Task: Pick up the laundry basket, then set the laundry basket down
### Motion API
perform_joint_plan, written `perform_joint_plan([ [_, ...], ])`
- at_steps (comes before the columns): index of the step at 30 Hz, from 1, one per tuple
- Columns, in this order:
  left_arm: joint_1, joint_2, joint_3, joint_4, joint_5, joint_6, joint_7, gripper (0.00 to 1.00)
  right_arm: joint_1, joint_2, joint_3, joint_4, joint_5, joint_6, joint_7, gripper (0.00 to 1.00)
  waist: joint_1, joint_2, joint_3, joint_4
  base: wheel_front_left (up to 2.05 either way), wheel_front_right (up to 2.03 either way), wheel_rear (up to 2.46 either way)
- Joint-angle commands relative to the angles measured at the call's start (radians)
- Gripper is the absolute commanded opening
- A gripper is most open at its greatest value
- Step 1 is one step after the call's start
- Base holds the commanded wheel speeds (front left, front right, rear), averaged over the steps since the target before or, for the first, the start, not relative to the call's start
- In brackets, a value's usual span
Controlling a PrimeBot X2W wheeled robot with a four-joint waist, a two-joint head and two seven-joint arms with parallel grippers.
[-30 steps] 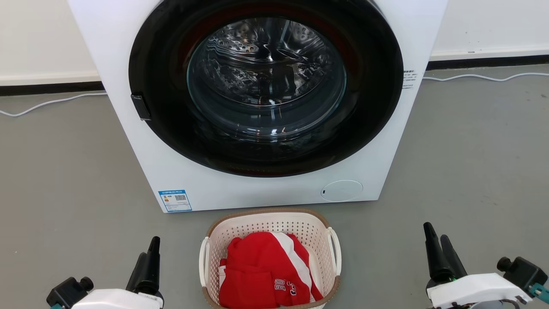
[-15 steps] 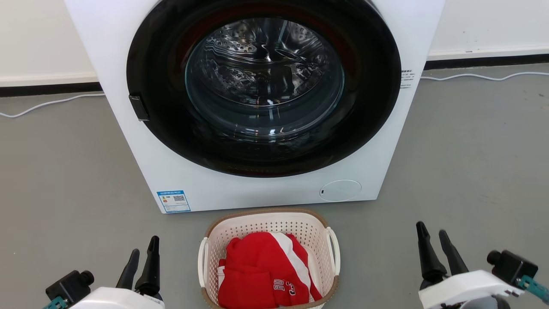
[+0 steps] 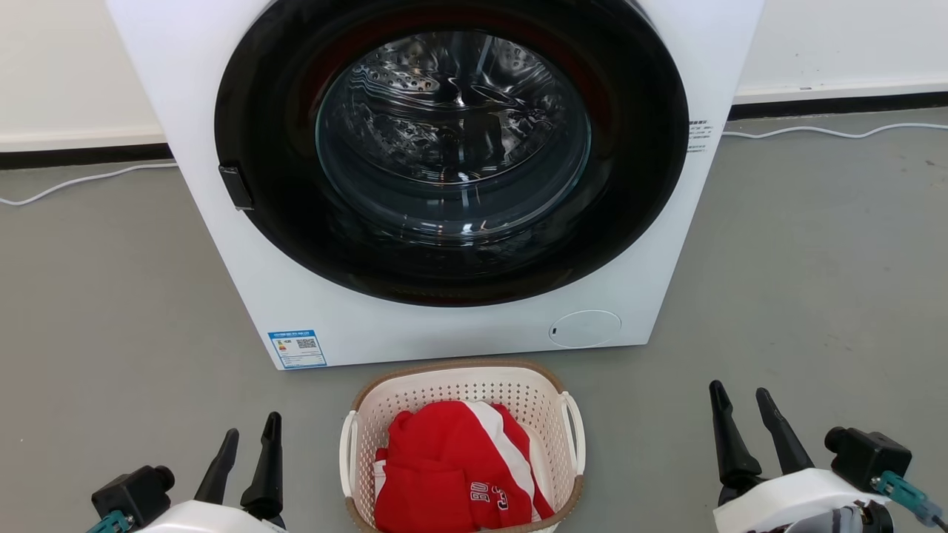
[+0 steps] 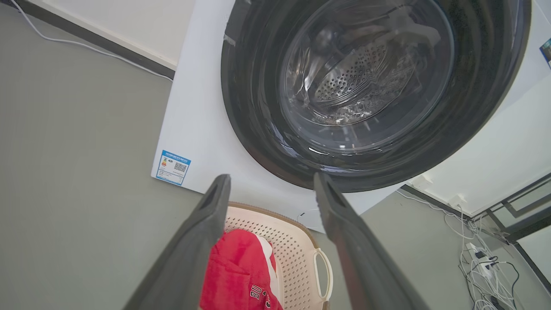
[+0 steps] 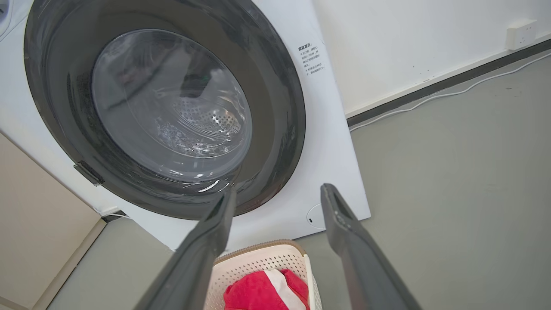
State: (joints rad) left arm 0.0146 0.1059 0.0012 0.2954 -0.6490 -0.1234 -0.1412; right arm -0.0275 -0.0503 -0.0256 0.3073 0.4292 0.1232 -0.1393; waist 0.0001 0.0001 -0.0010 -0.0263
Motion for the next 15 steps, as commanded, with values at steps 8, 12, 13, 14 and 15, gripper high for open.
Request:
perform_joint_plan([
  [8, -0.015, 0.028, 0.019, -0.031, 0.118, -0.006, -0.035, 1.00, -0.041, -0.004, 0.029, -0.013, -0.127, 0.006, -0.038, 1.00, -0.0001, -0.0001, -0.002, -0.007, 0.00, 0.00, 0.00],
  [12, -0.012, 0.031, 0.018, -0.034, 0.165, -0.006, -0.047, 1.00, -0.038, -0.002, 0.030, -0.010, -0.178, 0.006, -0.050, 1.00, -0.0001, -0.0001, -0.003, -0.011, 0.00, 0.00, 0.00],
  [13, -0.011, 0.032, 0.018, -0.035, 0.176, -0.006, -0.050, 1.00, -0.036, -0.002, 0.031, -0.009, -0.191, 0.006, -0.053, 1.00, -0.0001, -0.0001, -0.002, -0.012, 0.00, 0.00, 0.00],
  [14, -0.011, 0.033, 0.018, -0.035, 0.187, -0.006, -0.053, 1.00, -0.036, -0.001, 0.031, -0.009, -0.203, 0.006, -0.056, 1.00, -0.0001, -0.0001, -0.001, -0.013, 0.00, 0.00, 0.00],
  [15, -0.010, 0.034, 0.018, -0.035, 0.198, -0.006, -0.056, 1.00, -0.036, -0.001, 0.031, -0.007, -0.215, 0.006, -0.059, 1.00, -0.0001, -0.0001, -0.001, -0.014, 0.00, 0.00, 0.00],
])
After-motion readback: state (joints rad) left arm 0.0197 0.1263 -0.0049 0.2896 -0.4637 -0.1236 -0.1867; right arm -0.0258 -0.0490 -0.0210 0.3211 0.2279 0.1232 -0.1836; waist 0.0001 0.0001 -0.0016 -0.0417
